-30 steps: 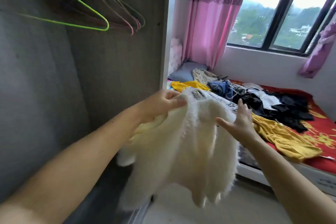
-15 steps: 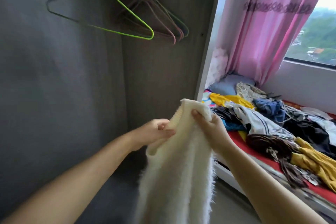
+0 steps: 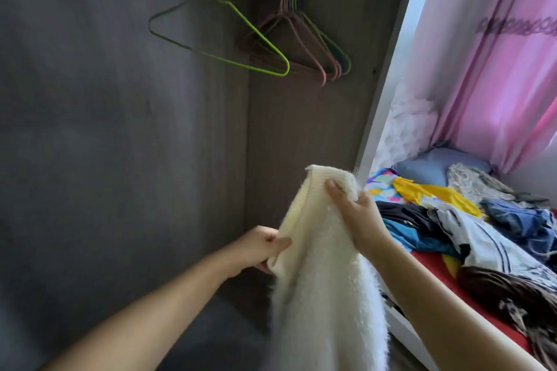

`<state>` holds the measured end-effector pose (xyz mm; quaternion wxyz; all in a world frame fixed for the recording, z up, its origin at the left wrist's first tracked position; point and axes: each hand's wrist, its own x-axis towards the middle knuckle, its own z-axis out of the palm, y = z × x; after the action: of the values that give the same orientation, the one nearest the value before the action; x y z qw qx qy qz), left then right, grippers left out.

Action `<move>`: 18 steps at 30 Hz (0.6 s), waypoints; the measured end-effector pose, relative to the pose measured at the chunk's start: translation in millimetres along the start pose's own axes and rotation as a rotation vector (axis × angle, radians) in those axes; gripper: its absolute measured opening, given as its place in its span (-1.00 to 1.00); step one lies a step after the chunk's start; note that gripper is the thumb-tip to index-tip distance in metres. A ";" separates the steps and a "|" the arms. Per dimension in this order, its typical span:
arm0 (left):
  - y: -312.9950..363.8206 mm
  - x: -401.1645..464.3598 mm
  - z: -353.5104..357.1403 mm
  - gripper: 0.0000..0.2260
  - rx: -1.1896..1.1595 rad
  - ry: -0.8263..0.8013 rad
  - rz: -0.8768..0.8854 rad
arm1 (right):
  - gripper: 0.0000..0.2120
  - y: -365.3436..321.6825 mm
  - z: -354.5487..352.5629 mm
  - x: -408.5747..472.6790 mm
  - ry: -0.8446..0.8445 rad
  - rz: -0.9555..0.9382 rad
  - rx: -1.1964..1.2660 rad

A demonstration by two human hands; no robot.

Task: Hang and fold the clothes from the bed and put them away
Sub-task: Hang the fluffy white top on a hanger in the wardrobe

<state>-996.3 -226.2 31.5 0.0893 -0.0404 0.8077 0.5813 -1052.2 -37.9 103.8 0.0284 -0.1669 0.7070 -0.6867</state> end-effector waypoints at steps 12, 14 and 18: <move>8.2 36.7 -24.7 -0.81 -0.283 0.222 -0.332 | -0.80 -24.3 29.5 56.8 -0.215 -0.105 0.037; 10.6 50.8 -56.7 -0.77 -0.722 0.402 -0.313 | -0.84 -17.8 31.9 72.0 -0.243 -0.119 0.004; 33.4 70.1 -139.6 -0.82 -1.118 0.609 -0.174 | -0.73 -2.8 42.4 108.0 -0.239 -0.075 -0.136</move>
<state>-1084.2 -344.8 92.3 -0.1320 -0.3095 0.3658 0.8677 -1142.0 -108.4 124.6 0.0754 -0.2753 0.7366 -0.6131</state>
